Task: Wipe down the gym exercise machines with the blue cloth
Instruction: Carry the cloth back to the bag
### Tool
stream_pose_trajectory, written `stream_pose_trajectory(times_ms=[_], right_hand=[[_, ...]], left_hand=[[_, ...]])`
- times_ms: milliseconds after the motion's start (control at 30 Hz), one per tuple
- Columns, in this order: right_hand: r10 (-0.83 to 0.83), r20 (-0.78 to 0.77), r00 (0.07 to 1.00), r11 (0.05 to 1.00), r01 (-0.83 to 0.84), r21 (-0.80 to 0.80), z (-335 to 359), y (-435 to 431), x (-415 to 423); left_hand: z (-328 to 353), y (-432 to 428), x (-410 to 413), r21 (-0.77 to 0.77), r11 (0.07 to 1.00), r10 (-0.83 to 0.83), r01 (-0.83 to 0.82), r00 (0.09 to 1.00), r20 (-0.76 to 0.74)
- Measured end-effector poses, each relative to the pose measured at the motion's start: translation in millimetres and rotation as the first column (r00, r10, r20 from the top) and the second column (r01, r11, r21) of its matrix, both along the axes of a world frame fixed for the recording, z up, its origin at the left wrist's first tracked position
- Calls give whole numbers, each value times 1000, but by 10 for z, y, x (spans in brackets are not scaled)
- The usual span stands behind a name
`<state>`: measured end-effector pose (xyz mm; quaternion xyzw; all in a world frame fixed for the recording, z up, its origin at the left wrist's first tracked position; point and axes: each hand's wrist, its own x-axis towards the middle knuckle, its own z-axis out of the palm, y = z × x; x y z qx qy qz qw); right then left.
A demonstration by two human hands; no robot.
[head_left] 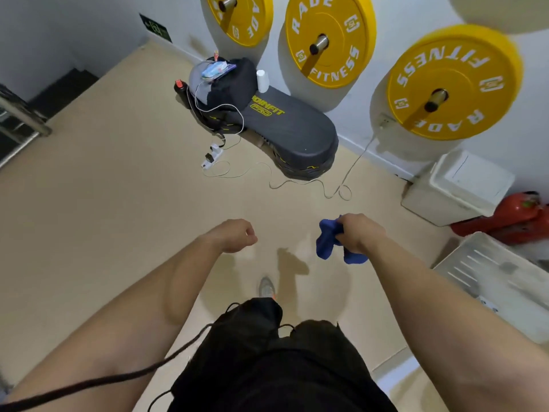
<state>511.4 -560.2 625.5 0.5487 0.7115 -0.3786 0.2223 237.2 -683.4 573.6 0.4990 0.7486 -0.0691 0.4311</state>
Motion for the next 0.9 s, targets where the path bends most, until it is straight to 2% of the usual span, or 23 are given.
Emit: stream_pose_trajectory(times_ms=[100, 267, 367, 433, 500, 600, 733, 900], right_hand=[[-11, -21, 1000, 999, 12, 49, -97, 702, -367], [145, 24, 989, 977, -147, 155, -484, 1840, -925], [202, 32, 979, 966, -204, 159, -704, 2492, -1257], [214, -15, 977, 965, -209, 158, -851, 2923, -1495], [212, -68, 975, 970, -201, 139, -985, 3318, -1763], [207, -139, 968, 973, -188, 137, -1181, 3831, -2126], [260, -196, 945, 952, -217, 215, -1604, 4398, -2541], [230, -221, 948, 958, -182, 220, -2268, 4920, -2906]], left_hand=[[-1, 727, -327, -33, 997, -67, 67, 998, -2], [-120, 1957, -726, -45, 991, -124, 124, 992, 12], [-259, 2652, -907, -33, 990, -133, 134, 991, 31], [-382, 3101, -1056, -20, 996, -83, 85, 995, 53], [-540, 3521, -1196, 25, 997, 65, -68, 992, 106], [-841, 4158, -1317, 190, 943, 239, -273, 953, 185], [-1340, 4975, -1562, 304, 904, 208, -299, 932, 298], [-2056, 5612, -1823, 257, 890, 183, -377, 811, 556]])
